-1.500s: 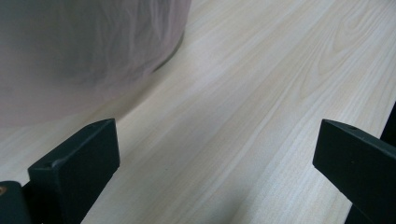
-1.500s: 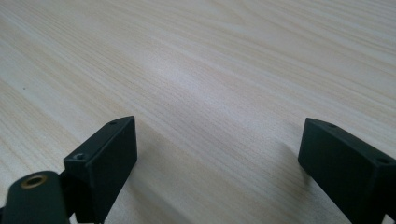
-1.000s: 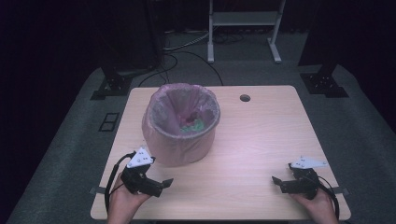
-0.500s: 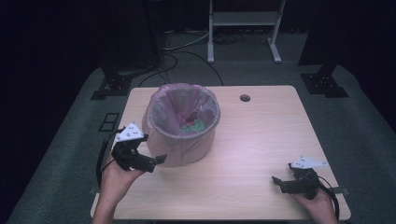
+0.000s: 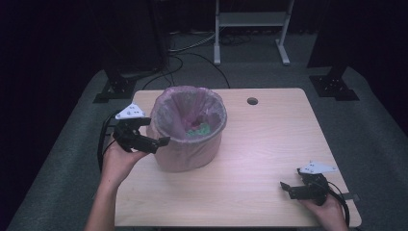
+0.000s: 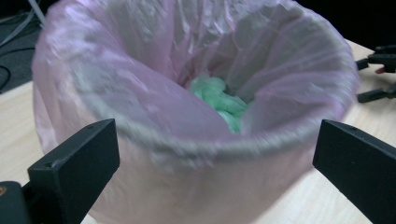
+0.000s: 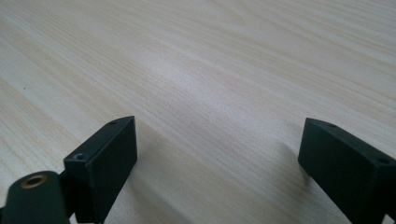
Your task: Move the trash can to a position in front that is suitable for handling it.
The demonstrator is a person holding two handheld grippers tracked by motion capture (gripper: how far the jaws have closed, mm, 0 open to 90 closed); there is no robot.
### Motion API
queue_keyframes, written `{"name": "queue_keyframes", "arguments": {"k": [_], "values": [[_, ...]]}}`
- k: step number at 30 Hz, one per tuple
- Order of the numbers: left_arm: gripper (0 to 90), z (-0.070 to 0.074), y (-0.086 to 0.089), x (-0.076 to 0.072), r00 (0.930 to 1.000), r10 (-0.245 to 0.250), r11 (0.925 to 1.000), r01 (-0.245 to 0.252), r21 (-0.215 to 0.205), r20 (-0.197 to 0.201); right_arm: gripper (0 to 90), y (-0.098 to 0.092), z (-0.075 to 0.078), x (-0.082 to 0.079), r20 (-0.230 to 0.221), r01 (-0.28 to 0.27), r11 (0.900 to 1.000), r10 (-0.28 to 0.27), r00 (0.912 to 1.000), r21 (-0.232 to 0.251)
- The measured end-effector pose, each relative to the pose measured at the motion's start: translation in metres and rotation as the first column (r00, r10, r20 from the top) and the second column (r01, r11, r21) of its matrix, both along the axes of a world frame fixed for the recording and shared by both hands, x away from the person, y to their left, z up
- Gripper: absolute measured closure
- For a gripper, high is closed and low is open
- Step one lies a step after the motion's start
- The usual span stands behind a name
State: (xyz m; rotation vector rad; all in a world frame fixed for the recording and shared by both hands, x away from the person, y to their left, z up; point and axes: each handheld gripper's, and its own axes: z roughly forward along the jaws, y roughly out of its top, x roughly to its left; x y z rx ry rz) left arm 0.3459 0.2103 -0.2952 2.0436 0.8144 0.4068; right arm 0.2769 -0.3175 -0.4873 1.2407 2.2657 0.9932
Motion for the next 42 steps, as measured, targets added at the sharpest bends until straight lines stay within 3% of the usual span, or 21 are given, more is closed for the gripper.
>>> {"name": "queue_keyframes", "arguments": {"k": [8,13,23,29,35,38,42], "values": [[0.0,-0.001,0.001,0.029,0.9992,0.033,0.9990,-0.033,0.030,-0.022,10.3,0.000,0.000,0.000,0.000,-0.001,1.000,0.001,1.0000,0.000],[0.0,-0.010,0.001,0.042,0.9969,0.044,0.9983,-0.041,0.040,-0.065,10.3,0.000,0.000,0.000,0.002,-0.002,1.000,0.002,1.0000,-0.001],[4.4,-0.020,0.000,0.051,0.9915,0.030,0.9996,-0.030,0.001,-0.127,10.3,0.000,0.000,0.000,0.001,-0.002,1.000,0.002,1.0000,0.000],[6.2,-0.022,-0.006,0.056,0.9875,0.027,0.9996,-0.025,0.015,-0.155,10.3,0.000,0.000,0.000,0.001,-0.002,1.000,0.002,1.0000,0.000],[20.9,-0.021,-0.008,0.055,0.9885,0.011,0.9989,-0.004,0.047,-0.151,10.3,0.000,0.000,0.000,0.001,-0.002,1.000,0.002,1.0000,-0.002],[24.8,-0.021,-0.010,0.054,0.9882,-0.004,0.9990,0.010,0.043,-0.153,10.3,0.000,0.000,0.000,0.001,-0.002,1.000,0.002,1.0000,-0.002],[36.4,-0.020,-0.011,0.054,0.9861,-0.029,0.9993,0.032,0.017,-0.163,10.3,0.000,0.000,0.000,0.001,-0.003,1.000,0.003,1.0000,-0.002]]}}
